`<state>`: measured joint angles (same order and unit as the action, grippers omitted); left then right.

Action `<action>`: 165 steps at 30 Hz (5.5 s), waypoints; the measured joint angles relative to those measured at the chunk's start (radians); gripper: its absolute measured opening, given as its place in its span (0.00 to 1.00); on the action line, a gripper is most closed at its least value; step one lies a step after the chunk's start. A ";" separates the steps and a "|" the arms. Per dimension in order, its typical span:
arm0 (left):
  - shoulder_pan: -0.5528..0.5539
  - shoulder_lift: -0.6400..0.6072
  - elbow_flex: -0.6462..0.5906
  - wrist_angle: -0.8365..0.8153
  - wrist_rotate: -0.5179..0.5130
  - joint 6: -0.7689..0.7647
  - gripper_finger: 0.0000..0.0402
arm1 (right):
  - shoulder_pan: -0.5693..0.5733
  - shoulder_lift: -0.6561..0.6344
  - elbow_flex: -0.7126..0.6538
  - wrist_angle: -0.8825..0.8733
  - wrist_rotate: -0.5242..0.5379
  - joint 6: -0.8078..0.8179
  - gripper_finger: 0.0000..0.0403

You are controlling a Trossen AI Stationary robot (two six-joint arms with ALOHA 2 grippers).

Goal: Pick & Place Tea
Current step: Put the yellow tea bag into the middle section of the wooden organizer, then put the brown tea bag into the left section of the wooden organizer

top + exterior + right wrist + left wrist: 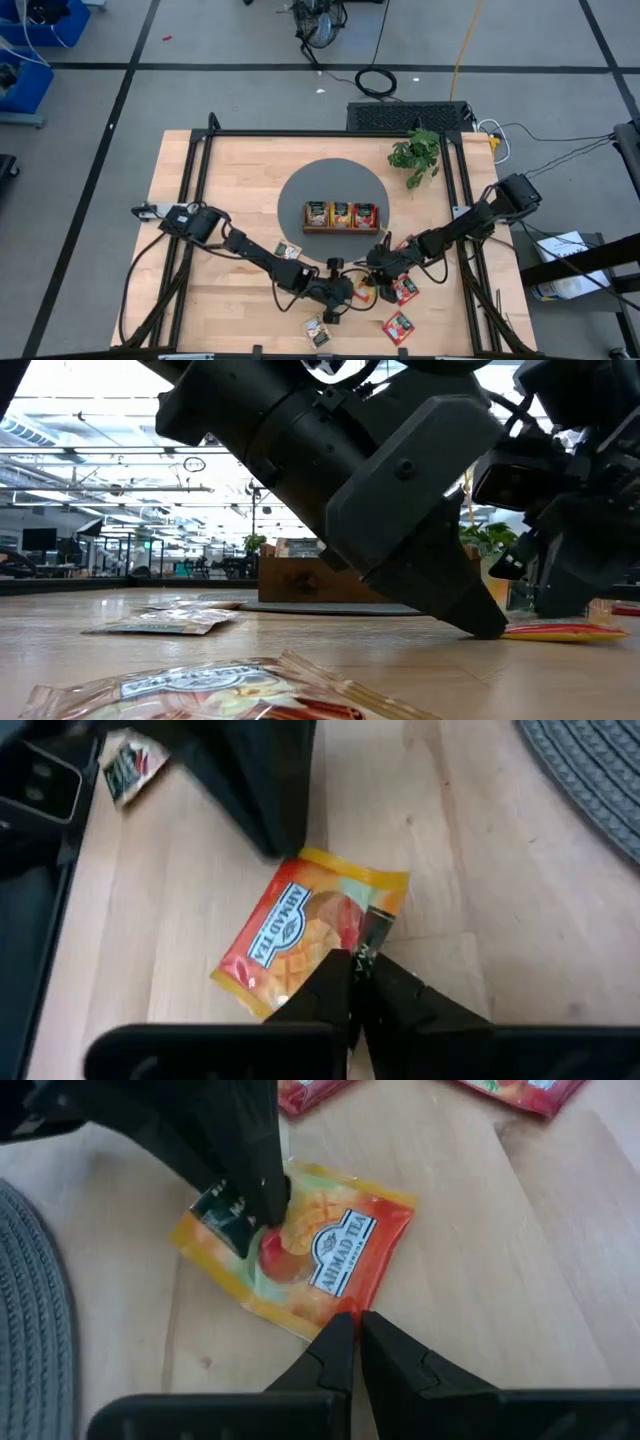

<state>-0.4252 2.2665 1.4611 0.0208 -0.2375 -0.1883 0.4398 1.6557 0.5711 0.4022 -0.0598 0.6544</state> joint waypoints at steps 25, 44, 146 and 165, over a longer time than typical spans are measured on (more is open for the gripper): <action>-0.272 -0.222 0.000 -0.487 -0.280 -0.135 0.08 | -0.240 -0.168 0.537 -0.865 0.033 -0.617 0.00; -0.283 -0.225 -0.001 -0.543 -0.314 -0.188 0.08 | -0.493 0.118 0.726 -1.005 0.135 -0.911 0.00; -0.082 -0.225 -0.201 -0.429 -0.189 -0.423 0.08 | -0.125 -0.182 -0.226 0.625 0.038 -0.719 0.01; -0.189 -0.222 -0.175 -0.355 -0.227 -0.163 0.08 | -0.125 -0.182 -0.226 0.620 0.033 -0.677 0.01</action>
<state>-0.6142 2.0449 1.2863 -0.3340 -0.4640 -0.3518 0.3149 1.4742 0.3447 1.0219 -0.0269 -0.0225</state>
